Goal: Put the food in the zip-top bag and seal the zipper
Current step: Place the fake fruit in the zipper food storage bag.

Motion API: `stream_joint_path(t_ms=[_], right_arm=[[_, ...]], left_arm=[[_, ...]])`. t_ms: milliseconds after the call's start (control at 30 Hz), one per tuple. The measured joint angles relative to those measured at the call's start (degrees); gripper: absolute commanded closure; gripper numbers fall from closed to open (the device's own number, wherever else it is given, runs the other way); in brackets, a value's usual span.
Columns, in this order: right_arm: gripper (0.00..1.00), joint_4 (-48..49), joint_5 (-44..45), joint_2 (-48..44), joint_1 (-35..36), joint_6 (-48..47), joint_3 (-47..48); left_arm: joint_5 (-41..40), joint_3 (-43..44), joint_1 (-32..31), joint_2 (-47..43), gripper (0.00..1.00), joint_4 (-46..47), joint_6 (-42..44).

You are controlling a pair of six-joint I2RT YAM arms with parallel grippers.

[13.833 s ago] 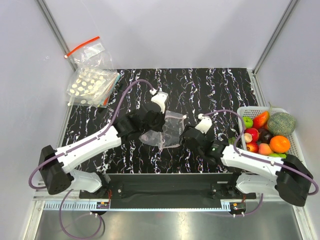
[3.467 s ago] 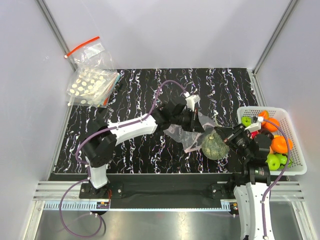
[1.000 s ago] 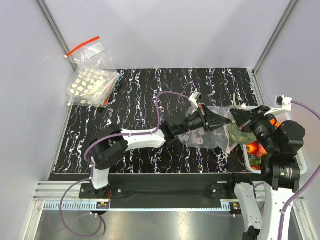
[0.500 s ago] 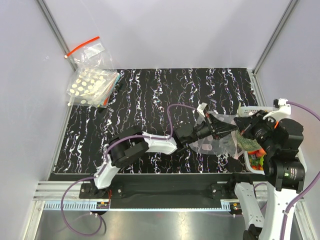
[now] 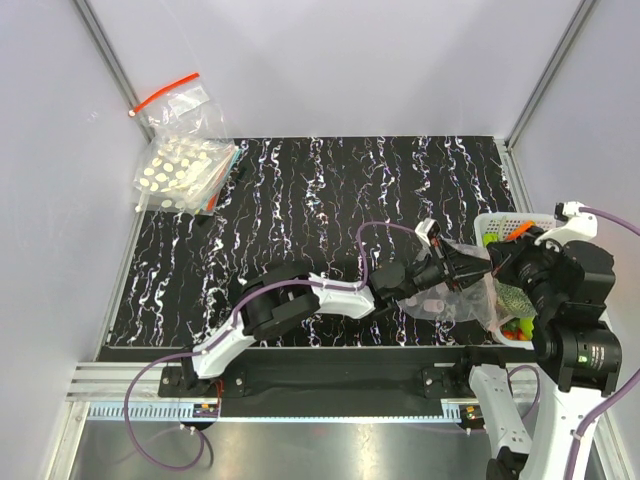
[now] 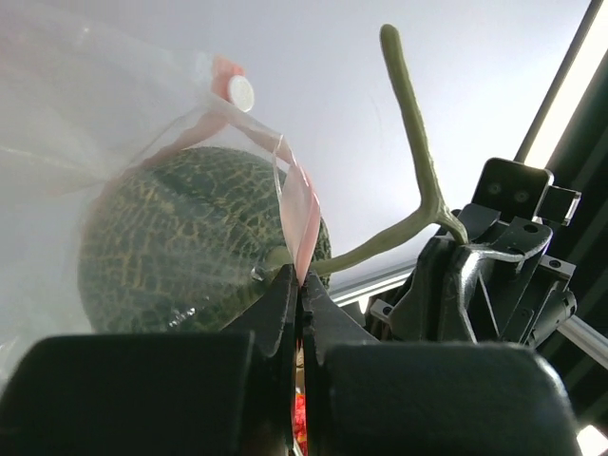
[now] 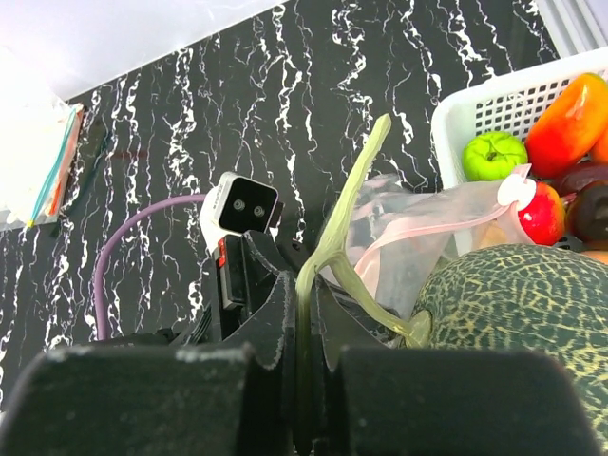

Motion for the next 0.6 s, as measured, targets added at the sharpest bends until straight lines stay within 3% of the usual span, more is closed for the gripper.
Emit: stream_joint_path(t_ms=[400,600], right_arm=[[1.0,2.1,-0.2,3.7,0.0,-0.2,-7.8],[1.0,5.4,-3.2,5.0,0.0,1.5,-9.7]], left_arm=[[-1.2,-0.8,2.1,4.9,1.0,0.3,-3.0],[0.5,-5.1,5.1,4.6,1.0,1.8,-2.5]])
